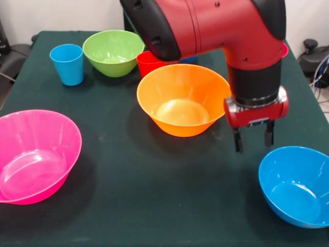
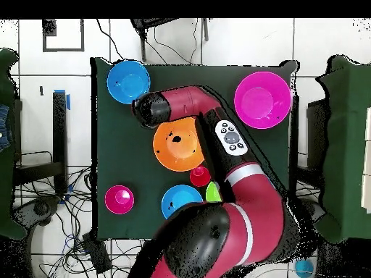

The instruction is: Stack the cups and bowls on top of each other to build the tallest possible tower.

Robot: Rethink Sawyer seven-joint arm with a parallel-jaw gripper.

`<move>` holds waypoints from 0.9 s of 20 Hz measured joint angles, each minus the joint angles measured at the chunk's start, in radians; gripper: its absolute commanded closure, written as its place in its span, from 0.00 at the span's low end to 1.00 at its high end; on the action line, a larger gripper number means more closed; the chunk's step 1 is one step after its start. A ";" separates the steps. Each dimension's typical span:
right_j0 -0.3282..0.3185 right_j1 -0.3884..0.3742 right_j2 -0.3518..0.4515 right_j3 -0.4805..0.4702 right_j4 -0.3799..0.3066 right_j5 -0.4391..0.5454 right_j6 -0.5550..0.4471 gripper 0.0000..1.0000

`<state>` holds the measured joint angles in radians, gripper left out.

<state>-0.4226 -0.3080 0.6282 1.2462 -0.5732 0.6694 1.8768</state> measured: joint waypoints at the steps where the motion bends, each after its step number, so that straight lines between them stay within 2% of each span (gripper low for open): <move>1: 0.000 0.007 0.001 -0.008 -0.005 0.000 -0.007 0.00; 8: -0.008 0.105 0.023 -0.072 -0.047 0.000 -0.114 0.00; 18: -0.031 0.128 0.064 -0.094 -0.046 0.001 -0.150 0.00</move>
<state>-0.4533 -0.1801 0.6917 1.1525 -0.6190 0.6703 1.7268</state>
